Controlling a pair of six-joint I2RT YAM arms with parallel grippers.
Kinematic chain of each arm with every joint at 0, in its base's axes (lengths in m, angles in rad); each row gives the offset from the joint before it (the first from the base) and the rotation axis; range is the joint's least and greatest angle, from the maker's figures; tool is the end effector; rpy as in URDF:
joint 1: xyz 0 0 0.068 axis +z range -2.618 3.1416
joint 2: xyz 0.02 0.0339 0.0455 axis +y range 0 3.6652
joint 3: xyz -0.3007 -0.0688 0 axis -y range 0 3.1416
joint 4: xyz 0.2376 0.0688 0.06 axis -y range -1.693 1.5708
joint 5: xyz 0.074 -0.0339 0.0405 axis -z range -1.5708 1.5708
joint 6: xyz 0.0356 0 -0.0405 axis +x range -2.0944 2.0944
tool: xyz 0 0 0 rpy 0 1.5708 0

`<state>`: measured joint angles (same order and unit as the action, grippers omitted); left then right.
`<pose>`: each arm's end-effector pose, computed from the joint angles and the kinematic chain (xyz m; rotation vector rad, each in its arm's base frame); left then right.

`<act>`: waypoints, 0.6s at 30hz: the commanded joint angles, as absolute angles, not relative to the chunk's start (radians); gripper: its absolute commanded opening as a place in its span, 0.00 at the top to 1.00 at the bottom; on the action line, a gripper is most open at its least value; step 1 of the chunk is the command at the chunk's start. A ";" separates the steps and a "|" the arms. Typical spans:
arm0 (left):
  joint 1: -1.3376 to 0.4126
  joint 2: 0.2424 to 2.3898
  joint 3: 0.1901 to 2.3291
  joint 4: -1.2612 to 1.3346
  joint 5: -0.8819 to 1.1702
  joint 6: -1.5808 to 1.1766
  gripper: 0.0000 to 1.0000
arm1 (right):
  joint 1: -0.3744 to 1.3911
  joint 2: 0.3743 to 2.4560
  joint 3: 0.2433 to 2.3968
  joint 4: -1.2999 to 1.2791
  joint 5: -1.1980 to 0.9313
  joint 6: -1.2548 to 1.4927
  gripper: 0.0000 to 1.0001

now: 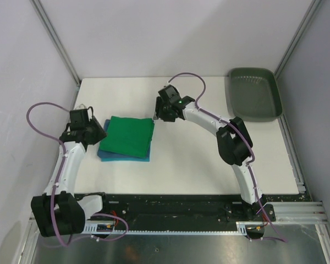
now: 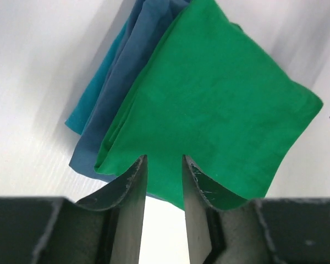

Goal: Fold and stack the t-shirts
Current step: Put the neatly folded tshirt into the corner of the board with both arms

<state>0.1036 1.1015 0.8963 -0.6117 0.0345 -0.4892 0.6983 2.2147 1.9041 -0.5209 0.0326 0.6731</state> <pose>0.2029 0.0199 0.3121 -0.6849 2.2989 -0.2226 0.3982 0.3327 0.2575 -0.0156 2.4882 0.5791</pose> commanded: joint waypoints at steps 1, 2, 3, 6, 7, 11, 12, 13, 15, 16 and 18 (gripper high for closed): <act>0.100 1.142 0.865 -0.562 0.068 -0.496 0.66 | 0.706 2.133 1.869 -0.475 0.020 0.711 0.43; 0.100 1.154 0.852 -0.558 0.057 -0.502 0.68 | 0.706 2.125 1.854 -0.467 0.019 0.714 0.43; 0.100 1.164 0.837 -0.555 0.042 -0.512 0.69 | 0.706 2.116 1.841 -0.460 0.019 0.716 0.43; 0.109 1.187 0.784 -0.544 0.015 -0.541 0.74 | 0.704 2.086 1.797 -0.444 0.018 0.717 0.43; 0.111 1.189 0.766 -0.541 0.010 -0.552 0.75 | 0.703 2.073 1.782 -0.440 0.018 0.716 0.43; 0.117 1.137 0.713 -0.539 -0.043 -0.575 0.77 | 0.690 2.026 1.725 -0.433 0.020 0.708 0.43; 0.117 1.116 0.714 -0.539 -0.045 -0.567 0.77 | 0.687 2.012 1.710 -0.433 0.023 0.704 0.43; 0.113 1.093 0.724 -0.540 -0.045 -0.556 0.77 | 0.682 1.999 1.692 -0.433 0.026 0.700 0.43; 0.082 1.055 0.768 -0.542 -0.040 -0.521 0.75 | 0.671 1.968 1.661 -0.438 0.035 0.692 0.43; 0.051 1.041 0.799 -0.544 -0.045 -0.504 0.73 | 0.663 1.950 1.645 -0.442 0.041 0.688 0.43; -0.055 1.033 0.860 -0.546 -0.063 -0.486 0.69 | 0.645 1.907 1.602 -0.446 0.052 0.680 0.43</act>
<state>0.0780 1.0924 0.7315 -0.5747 -0.0269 -0.5388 0.6773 2.0266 1.6497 -0.4622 0.0193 0.7013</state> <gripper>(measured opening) 0.281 0.570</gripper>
